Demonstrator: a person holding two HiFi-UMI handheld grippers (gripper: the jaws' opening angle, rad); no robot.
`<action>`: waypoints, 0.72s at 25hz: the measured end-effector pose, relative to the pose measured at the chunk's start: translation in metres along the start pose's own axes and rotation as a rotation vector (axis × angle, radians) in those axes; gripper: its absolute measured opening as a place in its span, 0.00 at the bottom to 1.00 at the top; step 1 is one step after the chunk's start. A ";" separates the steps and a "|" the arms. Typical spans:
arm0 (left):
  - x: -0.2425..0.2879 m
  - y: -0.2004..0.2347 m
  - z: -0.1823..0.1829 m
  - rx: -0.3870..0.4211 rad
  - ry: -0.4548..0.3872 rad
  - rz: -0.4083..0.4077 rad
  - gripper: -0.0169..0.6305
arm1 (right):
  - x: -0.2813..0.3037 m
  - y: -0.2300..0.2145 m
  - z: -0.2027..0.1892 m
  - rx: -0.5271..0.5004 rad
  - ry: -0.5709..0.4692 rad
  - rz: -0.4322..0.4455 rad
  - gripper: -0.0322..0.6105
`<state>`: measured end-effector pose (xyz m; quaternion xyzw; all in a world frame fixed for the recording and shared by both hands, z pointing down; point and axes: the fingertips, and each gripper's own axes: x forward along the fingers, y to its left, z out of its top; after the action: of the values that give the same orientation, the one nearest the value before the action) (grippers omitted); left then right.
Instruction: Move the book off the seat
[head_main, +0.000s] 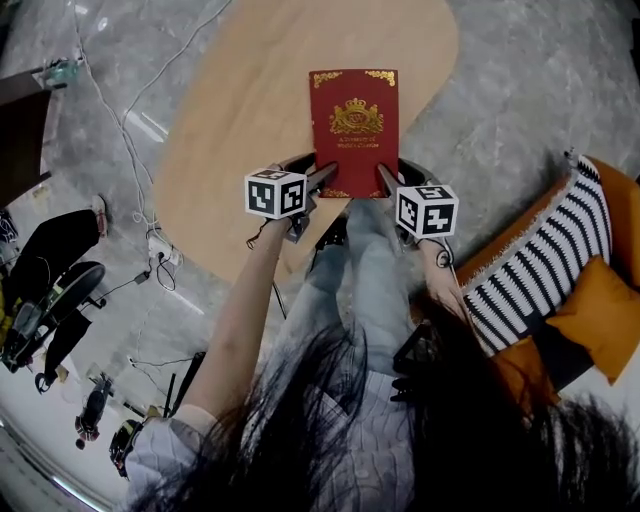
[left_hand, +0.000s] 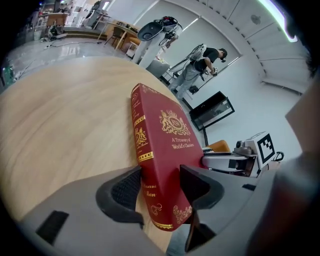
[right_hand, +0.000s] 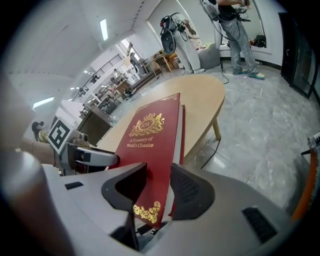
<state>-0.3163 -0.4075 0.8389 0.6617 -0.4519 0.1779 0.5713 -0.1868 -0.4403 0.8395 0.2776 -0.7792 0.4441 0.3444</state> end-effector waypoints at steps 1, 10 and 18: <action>0.000 0.001 0.000 0.004 0.004 0.001 0.42 | 0.001 0.000 0.000 0.003 0.001 -0.002 0.29; 0.003 0.003 -0.002 -0.024 -0.005 -0.024 0.42 | 0.004 -0.001 -0.001 0.014 -0.013 -0.001 0.29; -0.007 -0.001 -0.010 -0.001 0.015 -0.002 0.42 | -0.005 -0.004 0.005 0.071 -0.040 -0.050 0.29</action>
<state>-0.3162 -0.3952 0.8357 0.6603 -0.4472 0.1820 0.5752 -0.1825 -0.4460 0.8361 0.3178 -0.7625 0.4572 0.3294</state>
